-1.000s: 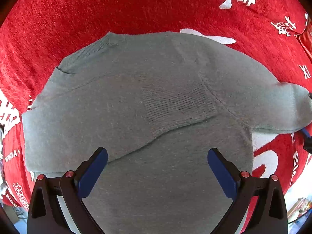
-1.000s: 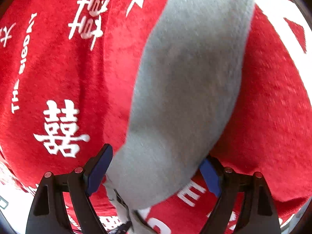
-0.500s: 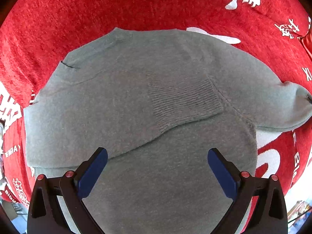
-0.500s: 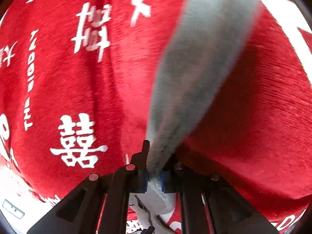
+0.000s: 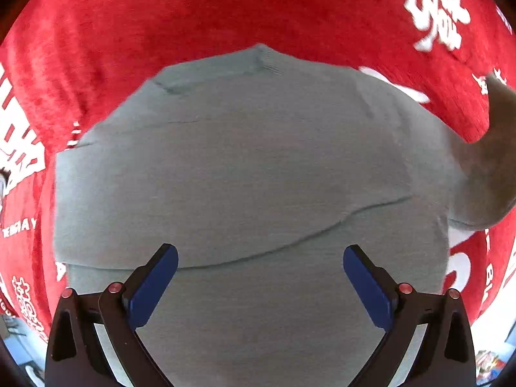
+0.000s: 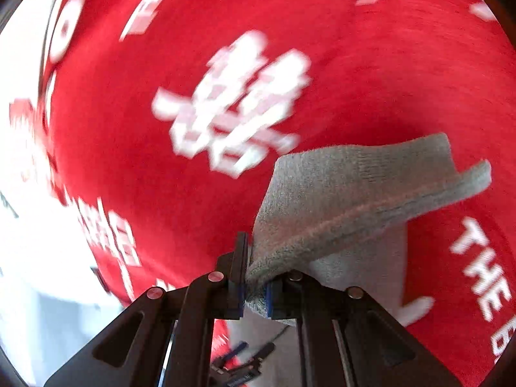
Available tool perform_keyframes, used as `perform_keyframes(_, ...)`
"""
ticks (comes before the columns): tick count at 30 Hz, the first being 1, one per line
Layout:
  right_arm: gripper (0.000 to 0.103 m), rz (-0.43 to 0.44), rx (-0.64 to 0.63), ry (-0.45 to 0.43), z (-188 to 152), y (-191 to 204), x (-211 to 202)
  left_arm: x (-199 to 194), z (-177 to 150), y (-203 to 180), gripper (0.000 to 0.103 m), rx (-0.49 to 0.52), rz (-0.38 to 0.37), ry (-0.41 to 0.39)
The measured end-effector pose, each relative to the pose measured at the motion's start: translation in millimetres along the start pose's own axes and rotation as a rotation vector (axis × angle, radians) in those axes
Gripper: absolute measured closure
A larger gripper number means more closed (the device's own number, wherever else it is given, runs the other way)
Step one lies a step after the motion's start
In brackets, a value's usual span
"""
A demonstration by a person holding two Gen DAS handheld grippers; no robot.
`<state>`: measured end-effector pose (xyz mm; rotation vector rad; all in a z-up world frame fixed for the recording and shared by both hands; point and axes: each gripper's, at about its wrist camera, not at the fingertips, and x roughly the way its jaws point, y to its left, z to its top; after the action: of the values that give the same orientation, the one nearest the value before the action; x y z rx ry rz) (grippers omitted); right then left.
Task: Fold small clothes
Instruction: 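Fold the held sleeve across the sweater body with the right tool and release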
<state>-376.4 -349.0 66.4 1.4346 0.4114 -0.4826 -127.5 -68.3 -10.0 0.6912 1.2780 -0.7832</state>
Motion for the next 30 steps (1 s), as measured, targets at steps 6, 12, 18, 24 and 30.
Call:
perform_keyframes(6,0.093,-0.070,-0.301,0.210,-51,84,96,-11,-6,70,0.000,-0.114,0.032,-0.049)
perform_keyframes(12,0.092,-0.228,-0.433,0.456,-136,94,210,-8,-18,137,0.000,-0.234,0.080,-0.063)
perform_keyframes(18,0.046,-0.333,-0.351,0.494,-161,65,236,9,-26,167,0.000,-0.290,0.066,-0.044)
perform_keyframes(24,0.049,-0.408,-0.219,0.281,-132,56,194,10,-20,181,0.000,-0.336,-0.030,-0.071)
perform_keyframes(30,0.094,-0.368,-0.433,0.306,-144,104,227,1,-13,203,0.000,-0.410,-0.253,-0.130)
